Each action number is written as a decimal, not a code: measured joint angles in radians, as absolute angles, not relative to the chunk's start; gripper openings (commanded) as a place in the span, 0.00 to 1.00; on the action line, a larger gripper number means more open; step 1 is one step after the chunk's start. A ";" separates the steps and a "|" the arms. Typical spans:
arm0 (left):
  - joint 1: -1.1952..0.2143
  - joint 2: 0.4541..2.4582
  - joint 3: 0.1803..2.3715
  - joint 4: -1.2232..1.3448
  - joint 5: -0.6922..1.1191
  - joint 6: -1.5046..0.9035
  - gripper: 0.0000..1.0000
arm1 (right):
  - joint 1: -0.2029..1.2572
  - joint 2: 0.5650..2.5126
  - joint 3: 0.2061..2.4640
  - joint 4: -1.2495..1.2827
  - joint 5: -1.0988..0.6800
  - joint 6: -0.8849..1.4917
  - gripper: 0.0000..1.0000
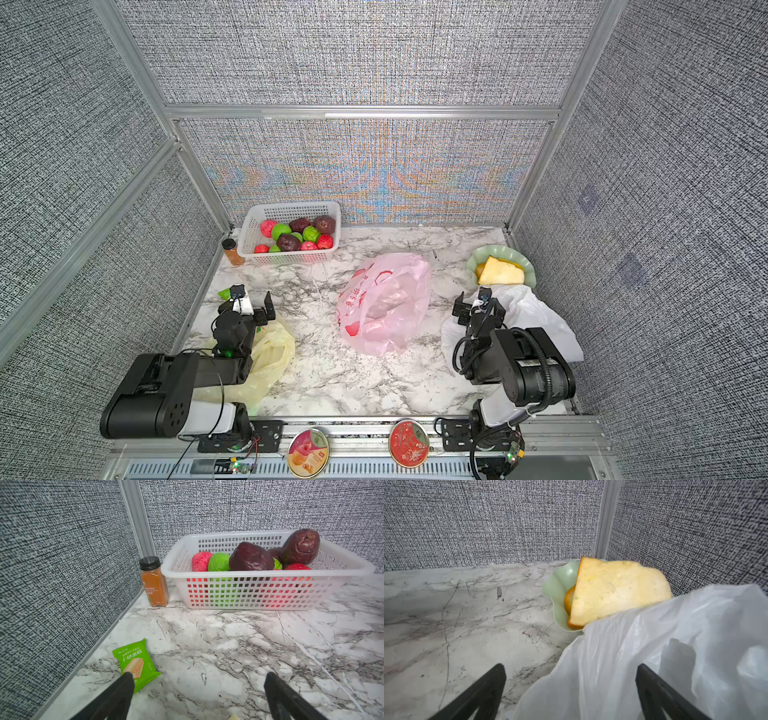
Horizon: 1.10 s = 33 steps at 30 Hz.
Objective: Untie the knot of a plastic bag & take out the apple
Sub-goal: Reset both arms
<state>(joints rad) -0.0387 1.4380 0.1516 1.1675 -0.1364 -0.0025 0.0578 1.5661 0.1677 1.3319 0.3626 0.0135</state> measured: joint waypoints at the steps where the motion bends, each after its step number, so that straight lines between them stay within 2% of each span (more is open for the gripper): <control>1: -0.039 1.473 0.145 1.208 -0.128 0.002 0.99 | 0.057 1.563 0.188 1.311 0.363 0.014 0.99; 5: -0.038 1.523 0.144 1.277 -0.130 0.016 0.99 | 0.051 1.557 0.279 1.200 0.351 0.014 0.99; 12: -0.038 1.534 0.144 1.342 -0.136 0.019 0.99 | 0.039 1.553 0.293 1.102 0.334 0.025 0.99; 33: -0.038 1.536 0.144 1.366 -0.136 0.019 0.99 | 0.039 1.552 0.293 1.096 0.334 0.026 0.99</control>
<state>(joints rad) -0.0376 1.5356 0.1436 1.3663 -0.1356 0.0185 0.0387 1.5524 0.2928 1.0962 0.3336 0.0261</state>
